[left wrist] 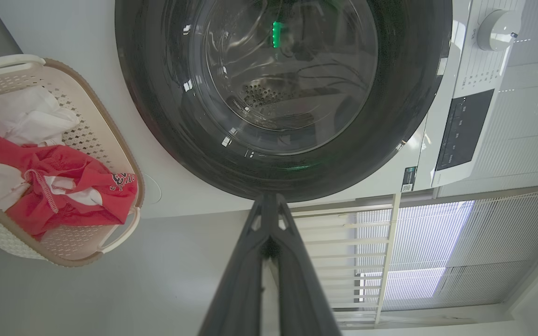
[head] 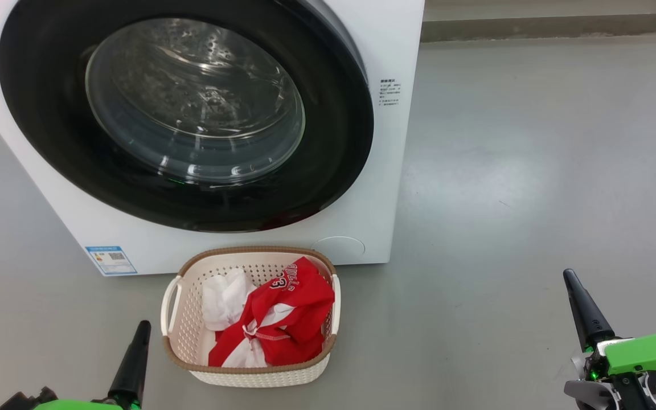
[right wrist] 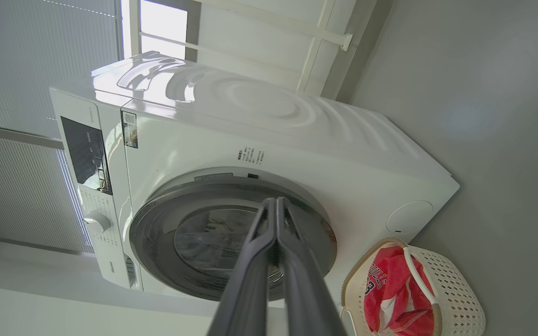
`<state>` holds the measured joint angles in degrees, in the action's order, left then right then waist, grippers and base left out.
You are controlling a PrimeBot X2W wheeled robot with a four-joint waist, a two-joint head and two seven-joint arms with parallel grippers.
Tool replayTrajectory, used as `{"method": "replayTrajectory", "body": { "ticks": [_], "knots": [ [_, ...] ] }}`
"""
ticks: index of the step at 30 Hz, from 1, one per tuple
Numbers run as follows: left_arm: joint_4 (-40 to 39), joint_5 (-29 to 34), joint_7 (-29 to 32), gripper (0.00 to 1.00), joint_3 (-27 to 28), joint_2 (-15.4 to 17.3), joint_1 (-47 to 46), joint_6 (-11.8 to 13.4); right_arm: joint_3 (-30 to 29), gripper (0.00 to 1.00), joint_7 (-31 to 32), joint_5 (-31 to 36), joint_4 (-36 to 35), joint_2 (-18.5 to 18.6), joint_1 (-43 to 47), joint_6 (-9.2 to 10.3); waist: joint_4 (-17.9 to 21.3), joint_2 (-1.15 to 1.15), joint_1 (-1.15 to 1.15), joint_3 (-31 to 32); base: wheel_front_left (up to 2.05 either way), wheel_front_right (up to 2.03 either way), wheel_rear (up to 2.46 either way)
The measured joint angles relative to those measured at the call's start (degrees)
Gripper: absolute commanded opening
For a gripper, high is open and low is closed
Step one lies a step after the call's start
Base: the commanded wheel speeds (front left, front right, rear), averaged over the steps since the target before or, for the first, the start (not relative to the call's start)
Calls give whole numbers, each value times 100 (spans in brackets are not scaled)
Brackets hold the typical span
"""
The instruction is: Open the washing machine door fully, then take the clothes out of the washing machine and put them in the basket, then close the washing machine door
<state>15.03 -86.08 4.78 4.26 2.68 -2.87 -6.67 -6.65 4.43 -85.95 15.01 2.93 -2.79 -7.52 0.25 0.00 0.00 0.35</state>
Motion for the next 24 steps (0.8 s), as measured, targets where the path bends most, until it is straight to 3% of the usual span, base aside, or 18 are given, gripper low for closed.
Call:
{"method": "replayTrajectory", "body": {
  "ticks": [10,24],
  "knots": [
    [33,-546,144,0,24,-18,-107,-42,-25,0,164,-615,68,-4,-97,7,-25,0,0,-43,0,0,0],
    [34,-567,152,0,26,-22,-107,-42,-29,0,164,-632,69,-5,-117,7,-24,0,0,-43,0,0,0]
  ]
}}
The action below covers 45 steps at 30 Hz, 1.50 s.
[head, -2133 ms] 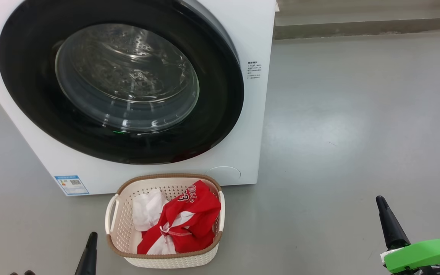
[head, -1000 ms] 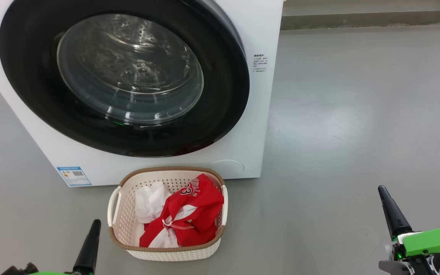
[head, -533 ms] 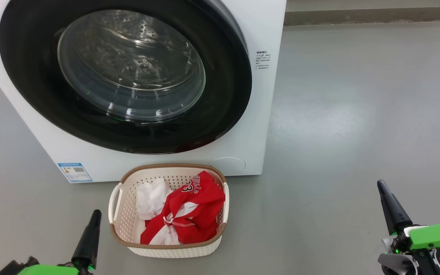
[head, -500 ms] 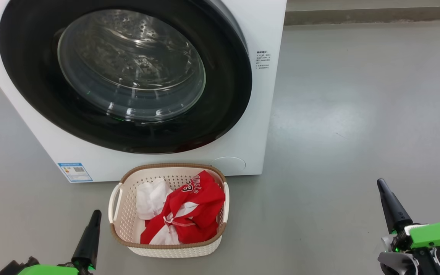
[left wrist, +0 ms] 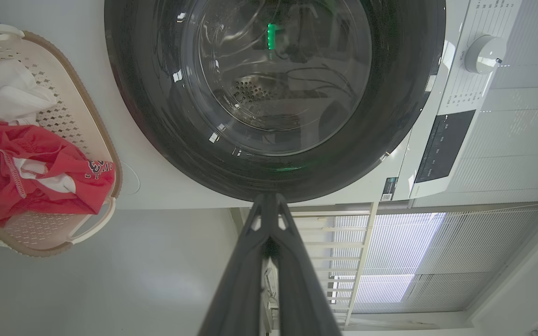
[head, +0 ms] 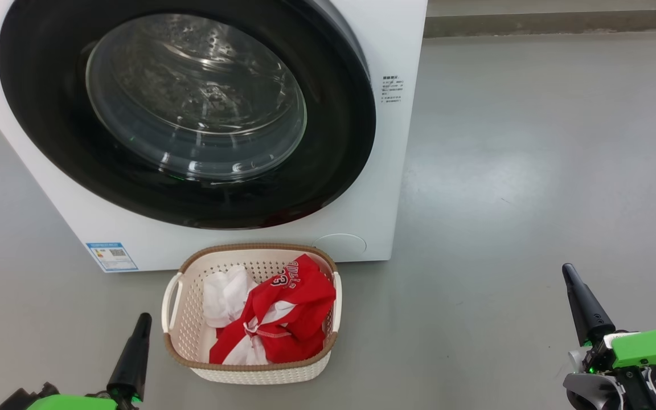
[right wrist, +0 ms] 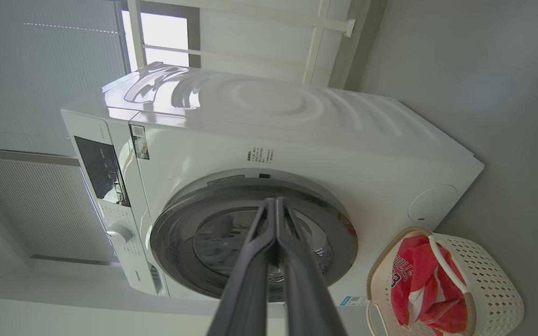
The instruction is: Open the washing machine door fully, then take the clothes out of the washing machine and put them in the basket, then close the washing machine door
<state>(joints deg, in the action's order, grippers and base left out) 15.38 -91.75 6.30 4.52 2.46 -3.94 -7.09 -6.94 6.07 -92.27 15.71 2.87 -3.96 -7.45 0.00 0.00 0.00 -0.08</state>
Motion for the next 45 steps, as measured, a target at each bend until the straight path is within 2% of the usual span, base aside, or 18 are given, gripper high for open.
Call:
{"method": "replayTrajectory", "body": {
  "ticks": [45],
  "knots": [
    [0,-1,0,0,1,-1,0,0,-10,0,1,0,0,-12,0,0,0,0,0,0,0,0,0]
  ]
}}
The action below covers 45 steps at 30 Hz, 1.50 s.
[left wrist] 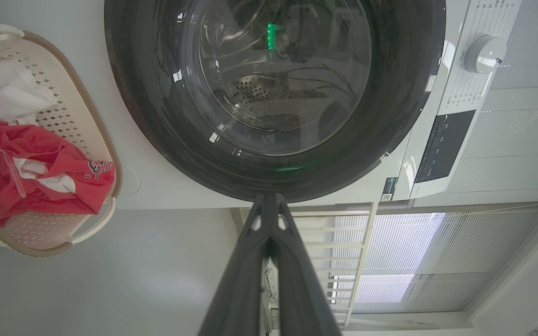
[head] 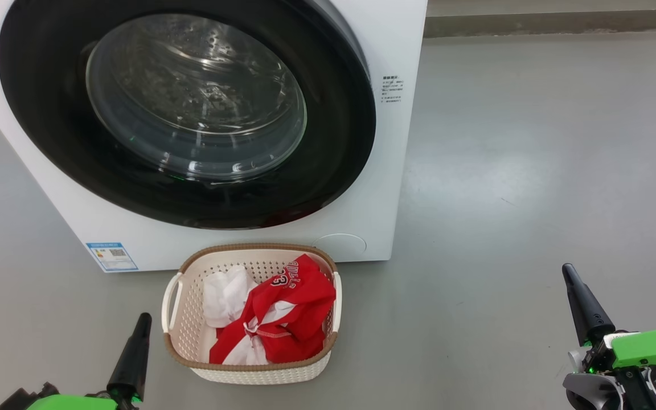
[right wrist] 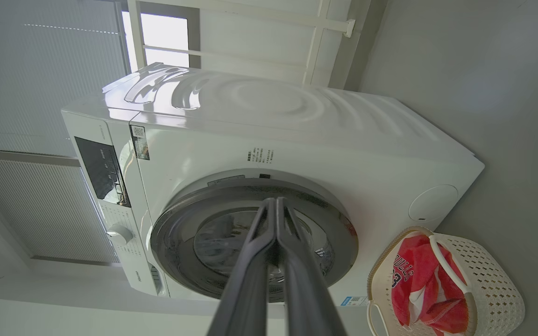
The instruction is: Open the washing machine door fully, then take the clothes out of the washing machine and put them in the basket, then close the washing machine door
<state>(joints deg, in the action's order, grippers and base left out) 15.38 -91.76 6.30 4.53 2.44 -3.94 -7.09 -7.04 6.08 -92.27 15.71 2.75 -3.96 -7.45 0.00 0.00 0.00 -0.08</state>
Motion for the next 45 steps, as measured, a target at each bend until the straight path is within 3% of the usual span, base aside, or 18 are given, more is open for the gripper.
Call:
{"method": "replayTrajectory", "body": {
  "ticks": [45],
  "knots": [
    [0,0,0,0,0,-1,0,0,-9,0,5,1,0,-9,0,0,0,0,0,0,0,0,0]
  ]
}}
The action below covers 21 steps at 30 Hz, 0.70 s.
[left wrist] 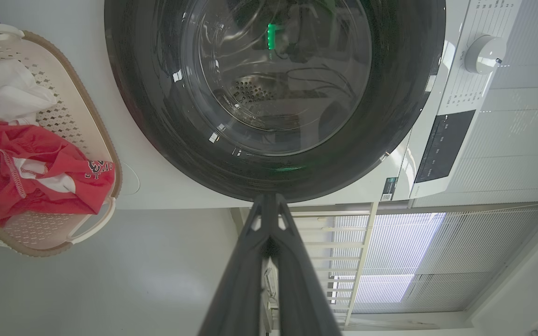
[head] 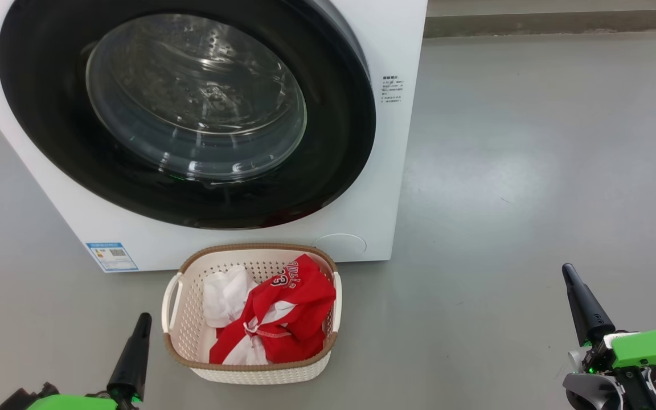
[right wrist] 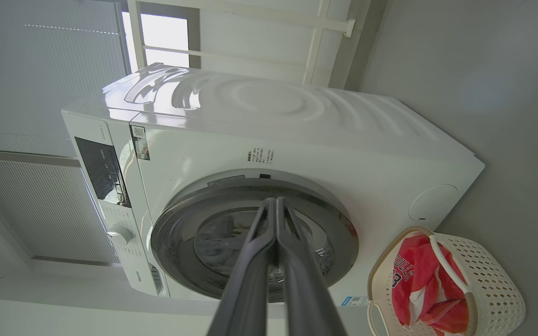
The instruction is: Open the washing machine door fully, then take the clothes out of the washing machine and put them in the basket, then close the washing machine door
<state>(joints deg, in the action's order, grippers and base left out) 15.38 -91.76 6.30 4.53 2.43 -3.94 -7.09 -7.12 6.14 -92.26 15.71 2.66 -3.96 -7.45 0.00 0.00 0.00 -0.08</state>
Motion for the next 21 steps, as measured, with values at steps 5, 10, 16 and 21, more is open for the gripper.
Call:
{"method": "replayTrajectory", "body": {
  "ticks": [5,10,16,21],
  "knots": [
    [0,0,0,0,0,0,0,0,-2,0,0,0,0,-1,0,0,0,0,0,0,0,0,0],
    [0,0,0,0,0,0,0,0,-3,0,0,0,0,-1,0,0,0,0,0,0,0,0,0],
    [0,0,0,0,0,0,0,0,-4,0,0,0,0,-2,0,0,0,0,0,0,0,0,0],
    [0,0,0,0,0,0,0,0,-5,0,0,0,0,-2,0,0,0,0,0,0,0,0,0]
  ]
}}
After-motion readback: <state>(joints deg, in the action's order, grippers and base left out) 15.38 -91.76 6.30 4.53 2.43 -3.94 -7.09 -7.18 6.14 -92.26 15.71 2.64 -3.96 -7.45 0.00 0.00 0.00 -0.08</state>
